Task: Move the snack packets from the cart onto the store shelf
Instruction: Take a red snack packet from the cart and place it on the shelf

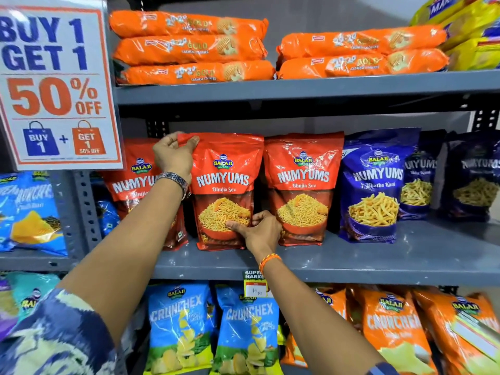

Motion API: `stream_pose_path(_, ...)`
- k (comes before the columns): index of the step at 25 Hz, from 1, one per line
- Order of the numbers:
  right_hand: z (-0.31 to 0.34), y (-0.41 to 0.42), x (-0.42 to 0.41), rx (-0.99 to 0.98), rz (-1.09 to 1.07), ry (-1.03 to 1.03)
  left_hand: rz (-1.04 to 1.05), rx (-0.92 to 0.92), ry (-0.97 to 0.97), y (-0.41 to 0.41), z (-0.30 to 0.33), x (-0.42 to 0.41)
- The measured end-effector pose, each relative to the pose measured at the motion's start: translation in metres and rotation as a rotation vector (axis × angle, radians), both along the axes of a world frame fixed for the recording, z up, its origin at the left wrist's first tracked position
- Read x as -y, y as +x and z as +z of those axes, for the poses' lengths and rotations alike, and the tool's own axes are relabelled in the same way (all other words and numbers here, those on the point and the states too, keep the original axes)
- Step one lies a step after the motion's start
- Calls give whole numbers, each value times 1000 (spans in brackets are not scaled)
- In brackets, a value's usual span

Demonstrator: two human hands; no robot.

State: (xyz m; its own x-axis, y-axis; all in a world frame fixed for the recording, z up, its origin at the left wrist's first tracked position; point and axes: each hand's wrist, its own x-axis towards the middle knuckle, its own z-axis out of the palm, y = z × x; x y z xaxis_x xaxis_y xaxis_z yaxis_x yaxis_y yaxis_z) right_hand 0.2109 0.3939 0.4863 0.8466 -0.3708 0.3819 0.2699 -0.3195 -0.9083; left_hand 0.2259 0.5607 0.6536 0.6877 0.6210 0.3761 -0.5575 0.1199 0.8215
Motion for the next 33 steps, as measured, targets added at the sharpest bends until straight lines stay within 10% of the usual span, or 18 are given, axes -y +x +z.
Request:
stream_pose_path(12, -14, -21, 22, -54, 198, 25, 365, 224, 292, -37, -9, 5)
stream_pose_path(20, -50, -98, 140, 108, 121, 227, -88, 297, 205, -53, -69, 92)
stream_pose_path(33, -240, -327, 410, -149, -787, 495, -1011, 110, 846, -170, -319, 448)
